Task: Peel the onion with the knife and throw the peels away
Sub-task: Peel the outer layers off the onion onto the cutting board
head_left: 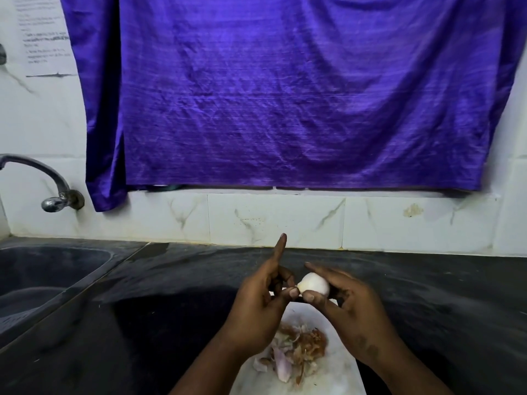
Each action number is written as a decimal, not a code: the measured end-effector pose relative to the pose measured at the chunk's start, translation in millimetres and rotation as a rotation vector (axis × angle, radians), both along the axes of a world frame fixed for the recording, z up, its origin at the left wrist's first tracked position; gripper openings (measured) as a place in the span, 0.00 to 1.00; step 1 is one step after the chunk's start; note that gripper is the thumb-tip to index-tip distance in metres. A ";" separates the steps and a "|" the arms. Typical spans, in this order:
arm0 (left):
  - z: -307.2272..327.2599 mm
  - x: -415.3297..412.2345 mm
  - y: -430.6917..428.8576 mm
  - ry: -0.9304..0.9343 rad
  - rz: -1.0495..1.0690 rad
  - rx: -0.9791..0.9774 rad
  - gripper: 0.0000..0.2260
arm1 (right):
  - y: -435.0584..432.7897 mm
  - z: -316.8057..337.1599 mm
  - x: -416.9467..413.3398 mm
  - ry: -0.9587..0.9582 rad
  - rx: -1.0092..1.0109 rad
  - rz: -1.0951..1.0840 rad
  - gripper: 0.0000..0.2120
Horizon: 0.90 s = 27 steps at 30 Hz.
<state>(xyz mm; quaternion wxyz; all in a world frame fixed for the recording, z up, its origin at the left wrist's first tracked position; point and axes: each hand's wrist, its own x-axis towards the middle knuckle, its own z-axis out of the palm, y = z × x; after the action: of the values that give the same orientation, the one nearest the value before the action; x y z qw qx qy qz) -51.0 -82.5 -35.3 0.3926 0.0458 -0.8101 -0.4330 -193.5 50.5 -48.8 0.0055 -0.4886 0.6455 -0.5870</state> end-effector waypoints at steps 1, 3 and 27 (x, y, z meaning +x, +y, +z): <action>1.0 -0.3 1.3 0.012 0.016 -0.017 0.39 | -2.1 0.7 1.3 -0.088 -0.015 0.024 0.21; 2.0 -1.3 2.1 0.026 0.045 -0.040 0.39 | -5.6 3.5 5.9 -0.286 -0.059 0.076 0.18; -3.7 -7.1 6.9 0.050 0.225 -0.094 0.28 | 2.1 12.3 0.8 -0.613 -0.128 0.111 0.16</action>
<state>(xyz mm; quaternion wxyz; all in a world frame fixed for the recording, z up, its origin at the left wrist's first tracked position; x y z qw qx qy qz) -58.1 -75.6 -39.0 0.4606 0.1073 -0.8091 -0.3488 -192.7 52.7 -36.5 0.2011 -0.3227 0.5480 -0.7450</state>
